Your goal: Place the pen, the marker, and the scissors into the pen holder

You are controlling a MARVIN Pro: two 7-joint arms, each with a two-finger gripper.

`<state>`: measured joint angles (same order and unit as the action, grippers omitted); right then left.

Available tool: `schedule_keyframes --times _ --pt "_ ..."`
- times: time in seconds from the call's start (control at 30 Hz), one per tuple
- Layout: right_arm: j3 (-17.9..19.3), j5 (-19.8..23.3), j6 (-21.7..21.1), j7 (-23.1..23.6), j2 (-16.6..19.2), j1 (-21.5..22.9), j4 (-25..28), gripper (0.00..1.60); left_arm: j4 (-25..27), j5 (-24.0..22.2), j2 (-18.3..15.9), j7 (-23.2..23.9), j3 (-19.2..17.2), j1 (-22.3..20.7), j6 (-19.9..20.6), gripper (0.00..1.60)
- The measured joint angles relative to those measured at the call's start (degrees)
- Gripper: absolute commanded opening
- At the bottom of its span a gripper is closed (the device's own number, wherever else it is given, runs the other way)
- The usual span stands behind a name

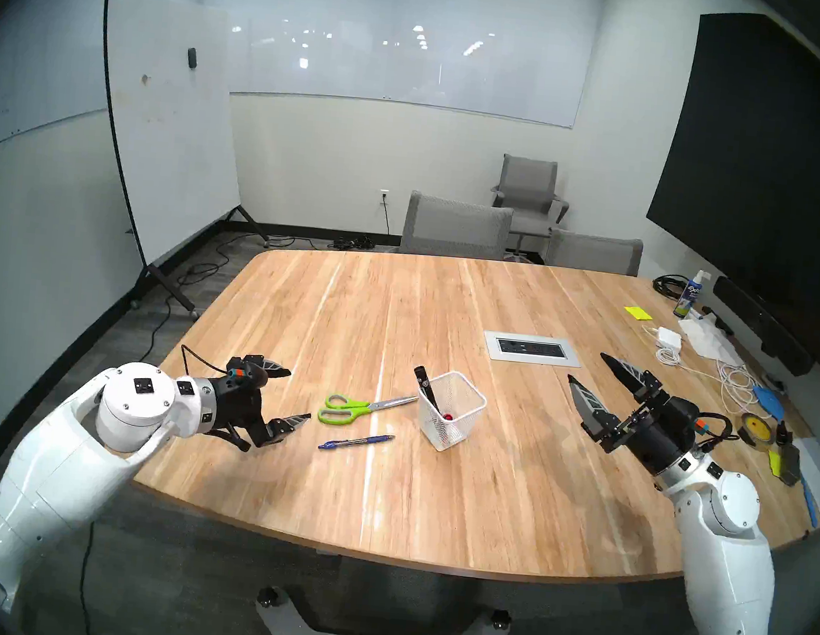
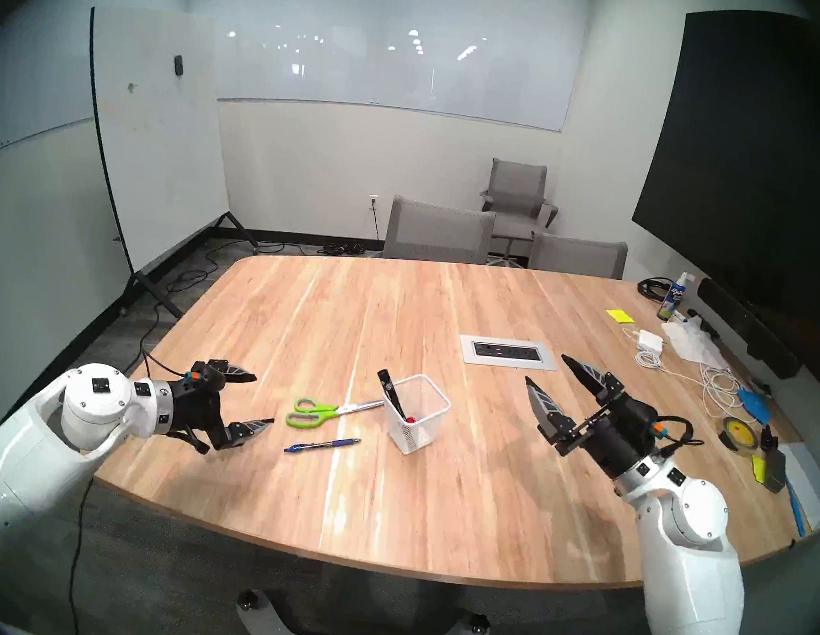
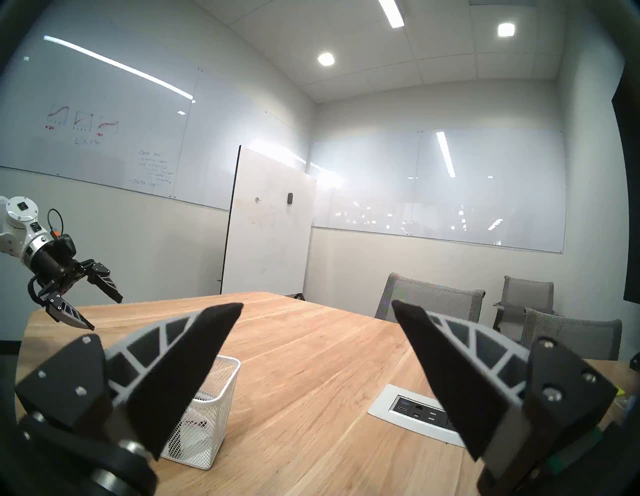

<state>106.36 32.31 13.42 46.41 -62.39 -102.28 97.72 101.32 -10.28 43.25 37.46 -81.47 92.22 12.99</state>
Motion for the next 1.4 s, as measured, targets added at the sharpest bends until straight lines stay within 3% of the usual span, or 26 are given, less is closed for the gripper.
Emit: schedule_keyframes --times 0.53,1.4 --pt "0.0 0.0 0.0 0.0 0.0 0.0 0.0 1.6 -2.0 3.9 0.4 3.0 6.5 -5.1 3.2 1.6" --pt "0.0 0.0 0.0 0.0 0.0 0.0 0.0 1.6 -9.9 3.4 3.9 2.7 7.1 -9.1 1.9 1.6"
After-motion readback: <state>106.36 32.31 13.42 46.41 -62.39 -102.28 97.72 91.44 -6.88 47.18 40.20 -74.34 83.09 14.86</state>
